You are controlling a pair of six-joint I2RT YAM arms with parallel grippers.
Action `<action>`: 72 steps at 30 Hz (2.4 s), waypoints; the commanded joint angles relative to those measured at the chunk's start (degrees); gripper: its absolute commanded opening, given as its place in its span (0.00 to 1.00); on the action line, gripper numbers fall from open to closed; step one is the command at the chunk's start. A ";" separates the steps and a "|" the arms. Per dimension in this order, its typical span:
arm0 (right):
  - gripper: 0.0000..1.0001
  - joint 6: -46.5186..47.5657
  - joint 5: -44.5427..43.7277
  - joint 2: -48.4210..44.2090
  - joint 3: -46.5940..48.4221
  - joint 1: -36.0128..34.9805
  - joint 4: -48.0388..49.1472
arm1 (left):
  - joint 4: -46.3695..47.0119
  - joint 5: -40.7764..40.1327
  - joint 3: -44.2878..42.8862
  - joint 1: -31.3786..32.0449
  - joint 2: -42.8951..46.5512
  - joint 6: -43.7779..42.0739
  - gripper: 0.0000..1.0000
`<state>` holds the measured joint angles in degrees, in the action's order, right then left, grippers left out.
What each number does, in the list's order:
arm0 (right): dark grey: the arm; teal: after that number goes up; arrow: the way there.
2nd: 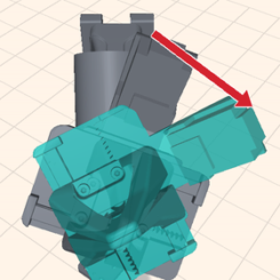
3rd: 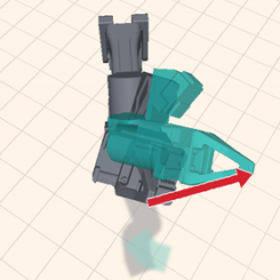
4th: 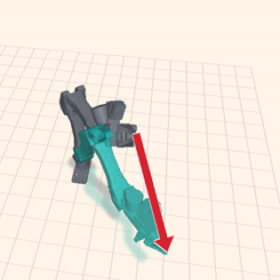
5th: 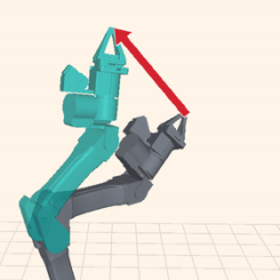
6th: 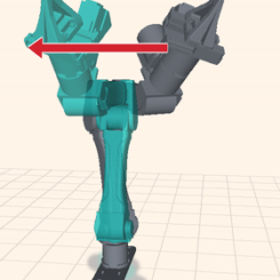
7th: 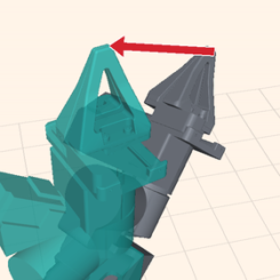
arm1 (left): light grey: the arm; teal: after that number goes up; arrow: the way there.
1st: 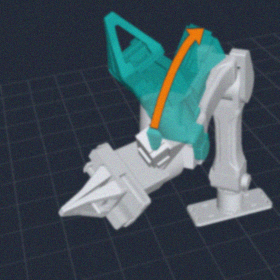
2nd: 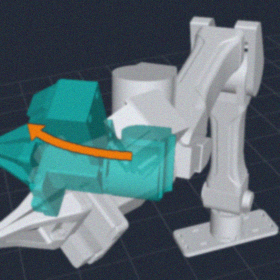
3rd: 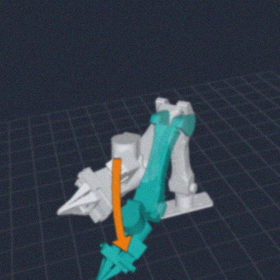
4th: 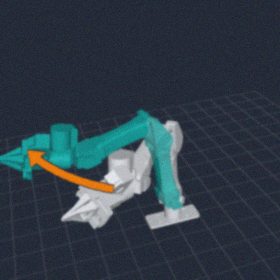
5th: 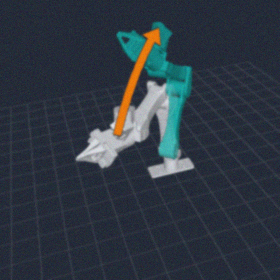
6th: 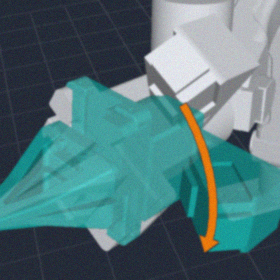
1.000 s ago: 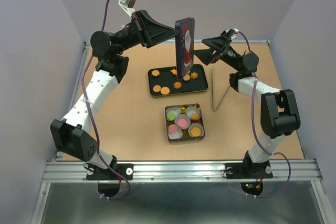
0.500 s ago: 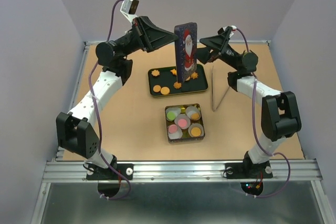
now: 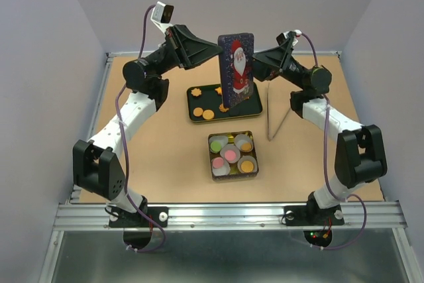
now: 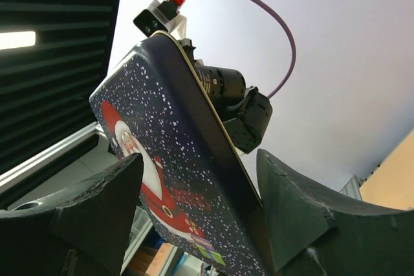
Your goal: Pack the cookies
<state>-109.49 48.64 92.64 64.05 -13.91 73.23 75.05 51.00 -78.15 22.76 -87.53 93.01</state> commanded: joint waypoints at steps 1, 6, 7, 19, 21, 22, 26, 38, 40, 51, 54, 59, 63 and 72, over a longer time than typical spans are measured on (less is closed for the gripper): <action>0.69 -1.51 1.54 -5.54 -1.29 -1.03 30.92 | 4.32 -1.25 2.20 -0.35 0.43 -1.69 0.00; 0.46 -1.95 1.72 -8.61 -2.70 -1.03 30.92 | 4.58 -1.96 4.32 -0.61 0.16 -1.61 0.00; 0.42 -1.95 1.89 -9.05 -2.70 -1.03 30.92 | 4.67 -2.13 4.67 -0.62 0.08 -1.52 0.00; 0.04 -3.45 1.02 -12.40 -2.97 -1.03 30.83 | 15.12 -3.54 9.94 -1.41 -3.09 5.77 0.16; 0.01 -3.62 0.75 -12.40 -2.97 -1.03 30.92 | 17.49 -3.28 11.52 -1.67 -4.05 6.91 0.31; 0.01 -3.71 0.66 -12.40 -3.05 -1.03 30.92 | 18.20 -3.37 12.14 -1.67 -4.49 7.44 0.34; 0.00 -4.59 -0.13 -11.87 -2.27 -1.03 30.92 | 17.42 -3.19 14.77 -1.76 -4.85 6.93 0.37; 0.00 -3.80 1.02 -11.78 0.02 -1.03 27.76 | -26.33 -4.68 12.67 -2.72 5.61 -24.79 0.39; 0.00 -2.66 1.19 -11.87 -1.03 -1.03 26.62 | -31.09 -5.74 12.58 -3.25 6.66 -28.22 0.39; 0.01 11.40 4.62 -15.38 -6.39 -1.03 7.90 | -45.77 -6.97 13.81 -8.87 12.81 -38.86 0.44; 0.00 12.64 4.71 -15.56 -7.53 -1.03 6.31 | -48.85 -7.67 14.08 -10.02 13.70 -41.42 0.44; 0.01 13.08 2.69 -16.44 -10.35 -0.42 4.03 | -56.38 -8.81 13.99 -13.35 14.67 -46.85 0.47; 0.00 11.76 0.75 -15.30 -9.48 -0.24 3.85 | -58.87 -8.82 16.18 -15.12 14.58 -49.24 0.51; 0.00 10.79 -0.48 -13.01 -8.50 -0.24 3.85 | -55.01 -6.27 21.55 -15.82 13.43 -48.89 0.64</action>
<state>-98.24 50.30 81.01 53.63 -14.22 71.81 18.35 44.97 -57.30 6.83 -74.72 46.70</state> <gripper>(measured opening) 0.200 0.628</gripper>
